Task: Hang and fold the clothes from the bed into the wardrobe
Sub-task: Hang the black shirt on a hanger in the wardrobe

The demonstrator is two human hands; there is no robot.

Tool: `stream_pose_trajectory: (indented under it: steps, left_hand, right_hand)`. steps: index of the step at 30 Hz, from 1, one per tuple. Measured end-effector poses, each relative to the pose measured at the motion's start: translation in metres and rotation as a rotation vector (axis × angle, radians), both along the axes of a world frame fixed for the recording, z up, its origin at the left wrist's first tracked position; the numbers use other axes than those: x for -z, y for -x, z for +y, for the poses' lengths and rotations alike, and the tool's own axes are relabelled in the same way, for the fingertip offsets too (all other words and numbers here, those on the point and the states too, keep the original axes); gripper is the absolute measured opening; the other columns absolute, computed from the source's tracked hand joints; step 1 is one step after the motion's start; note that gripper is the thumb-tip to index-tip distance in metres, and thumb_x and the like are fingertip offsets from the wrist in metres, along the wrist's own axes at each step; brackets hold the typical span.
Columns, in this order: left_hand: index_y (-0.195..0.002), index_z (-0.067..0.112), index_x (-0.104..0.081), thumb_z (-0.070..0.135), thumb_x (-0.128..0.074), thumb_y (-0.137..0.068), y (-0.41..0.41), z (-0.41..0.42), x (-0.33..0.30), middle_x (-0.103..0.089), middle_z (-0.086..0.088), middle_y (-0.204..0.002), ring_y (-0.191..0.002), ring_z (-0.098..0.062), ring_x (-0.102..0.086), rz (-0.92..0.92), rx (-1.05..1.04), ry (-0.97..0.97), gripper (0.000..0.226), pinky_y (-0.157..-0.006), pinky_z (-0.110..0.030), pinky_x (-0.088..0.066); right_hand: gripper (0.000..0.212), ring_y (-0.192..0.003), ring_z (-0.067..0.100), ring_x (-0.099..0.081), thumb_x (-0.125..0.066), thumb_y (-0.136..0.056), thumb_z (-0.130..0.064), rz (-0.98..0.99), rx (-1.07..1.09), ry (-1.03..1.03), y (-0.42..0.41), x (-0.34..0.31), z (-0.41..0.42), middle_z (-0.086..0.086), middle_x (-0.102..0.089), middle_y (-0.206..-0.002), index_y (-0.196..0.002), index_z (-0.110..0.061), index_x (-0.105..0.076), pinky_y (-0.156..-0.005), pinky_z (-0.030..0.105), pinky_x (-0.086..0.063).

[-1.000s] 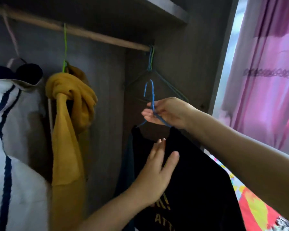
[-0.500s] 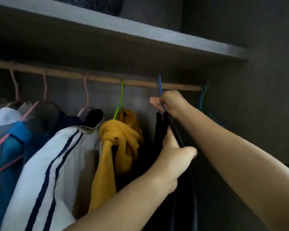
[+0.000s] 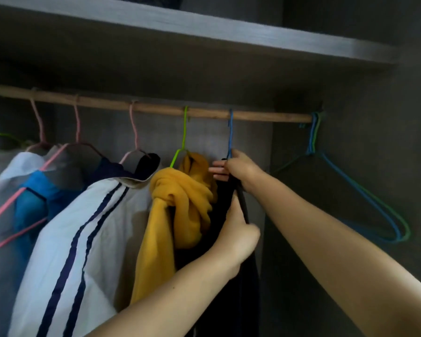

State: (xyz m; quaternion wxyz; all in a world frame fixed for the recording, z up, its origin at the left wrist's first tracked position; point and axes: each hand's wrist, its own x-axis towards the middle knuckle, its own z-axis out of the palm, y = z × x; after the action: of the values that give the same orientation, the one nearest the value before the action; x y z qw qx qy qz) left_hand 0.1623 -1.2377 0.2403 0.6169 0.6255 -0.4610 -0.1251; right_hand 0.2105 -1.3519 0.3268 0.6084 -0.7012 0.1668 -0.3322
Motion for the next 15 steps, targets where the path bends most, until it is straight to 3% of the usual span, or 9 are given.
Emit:
stream_pose_trajectory:
  steps: [2, 4, 8, 10, 13, 15]
  left_hand:
    - [-0.151, 0.036, 0.007, 0.004, -0.047, -0.093, -0.004, -0.001, 0.004, -0.002, 0.010, -0.160, -0.146, -0.013, -0.009, -0.034, -0.035, -0.034, 0.085, -0.114, -0.028, -0.014]
    - [-0.150, 0.038, 0.007, 0.010, -0.051, -0.093, 0.000, 0.005, 0.011, 0.001, 0.013, -0.159, -0.146, -0.011, -0.006, -0.062, -0.043, -0.013, 0.086, -0.113, -0.027, -0.010]
    - [-0.150, 0.038, 0.001, 0.012, -0.057, -0.092, 0.016, 0.032, 0.038, -0.001, 0.011, -0.160, -0.145, -0.005, -0.002, -0.277, -0.099, 0.122, 0.087, -0.109, -0.020, -0.006]
    - [-0.147, 0.036, -0.002, 0.008, -0.058, -0.091, 0.031, 0.050, 0.057, -0.006, 0.003, -0.160, -0.147, -0.010, -0.004, -0.464, -0.131, 0.241, 0.084, -0.119, -0.032, -0.014]
    - [-0.147, 0.023, -0.025, 0.006, -0.054, -0.086, 0.057, 0.078, 0.091, -0.024, -0.010, -0.155, -0.145, -0.023, -0.019, -0.676, -0.062, 0.387, 0.069, -0.110, -0.056, -0.032]
    - [-0.143, 0.017, -0.032, 0.007, -0.048, -0.086, 0.074, 0.088, 0.117, -0.031, -0.010, -0.151, -0.143, -0.022, -0.025, -0.710, 0.039, 0.443, 0.060, -0.110, -0.060, -0.029]
  right_hand:
    - [0.052, -0.096, 0.021, -0.062, -0.036, -0.099, -0.001, 0.011, 0.051, 0.078, 0.007, 0.004, 0.005, 0.014, -0.057, -0.117, -0.149, -0.010, -0.025, -0.075, 0.028, -0.052]
    - [0.055, -0.091, 0.013, -0.055, -0.044, -0.098, -0.013, 0.024, 0.137, 0.200, 0.023, 0.011, 0.012, 0.005, -0.054, -0.117, -0.150, -0.016, -0.025, -0.078, 0.026, -0.046]
    - [0.053, -0.127, 0.014, -0.045, -0.045, -0.100, -0.027, -0.069, 0.246, 0.328, 0.076, 0.047, 0.042, 0.002, -0.042, -0.145, -0.150, -0.026, -0.025, -0.097, 0.025, -0.037]
    - [0.050, -0.130, 0.010, -0.042, -0.046, -0.100, -0.024, -0.098, 0.306, 0.397, 0.109, 0.078, 0.062, 0.000, -0.043, -0.145, -0.147, -0.027, -0.030, -0.101, 0.022, -0.036]
    - [0.045, -0.128, 0.004, -0.043, -0.046, -0.100, -0.021, 0.014, 0.438, 0.449, 0.168, 0.139, 0.092, -0.005, -0.046, -0.141, -0.142, -0.030, -0.037, -0.098, 0.011, -0.036]
    - [0.042, -0.125, 0.001, -0.046, -0.046, -0.100, -0.018, 0.131, 0.508, 0.446, 0.207, 0.178, 0.104, -0.007, -0.050, -0.138, -0.140, -0.028, -0.040, -0.096, 0.010, -0.038]
